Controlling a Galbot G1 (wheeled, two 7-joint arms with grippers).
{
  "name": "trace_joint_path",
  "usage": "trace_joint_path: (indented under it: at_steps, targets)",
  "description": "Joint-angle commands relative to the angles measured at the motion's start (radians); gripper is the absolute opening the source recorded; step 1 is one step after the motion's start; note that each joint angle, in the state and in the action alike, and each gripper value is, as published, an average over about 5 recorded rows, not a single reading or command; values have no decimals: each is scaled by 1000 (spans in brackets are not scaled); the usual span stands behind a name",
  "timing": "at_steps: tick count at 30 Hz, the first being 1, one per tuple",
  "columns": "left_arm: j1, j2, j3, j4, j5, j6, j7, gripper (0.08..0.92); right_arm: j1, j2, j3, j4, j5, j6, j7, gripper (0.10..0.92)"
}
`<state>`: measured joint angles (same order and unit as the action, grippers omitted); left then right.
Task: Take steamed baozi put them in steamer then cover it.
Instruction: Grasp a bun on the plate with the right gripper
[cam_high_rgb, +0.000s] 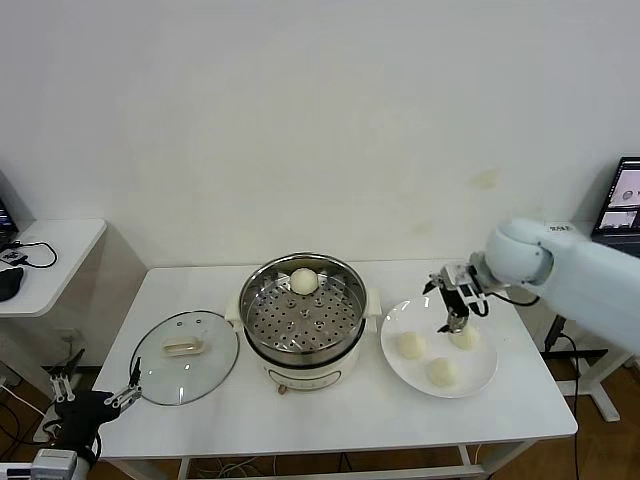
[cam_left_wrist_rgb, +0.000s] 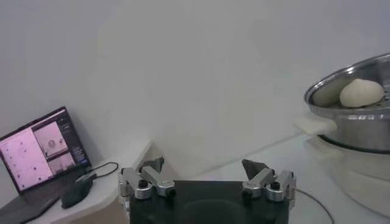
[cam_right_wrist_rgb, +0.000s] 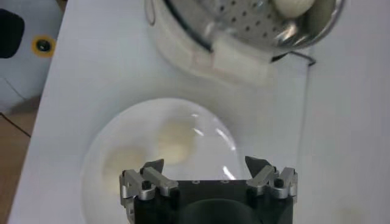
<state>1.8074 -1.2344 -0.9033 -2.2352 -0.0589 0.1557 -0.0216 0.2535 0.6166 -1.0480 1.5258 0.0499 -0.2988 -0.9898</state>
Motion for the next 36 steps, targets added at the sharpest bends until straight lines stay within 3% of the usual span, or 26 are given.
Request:
trace_joint_path:
  at_steps: [1,11,28,36]
  targets:
    - [0,0,1,5,1,-1,0,823,-141,45,62,-72,-71,-5,1,823]
    - [-10,7,-2,32,0,-1,1,823,-196,179,81,-215,-127,11,0,823]
    - [-23,3,3,45,-1,-2,2,823,-256,265,118,-346,-185,28,-1,821]
    - [-25,3,2,48,0,-2,2,823,-269,274,133,-362,-191,32,-10,703]
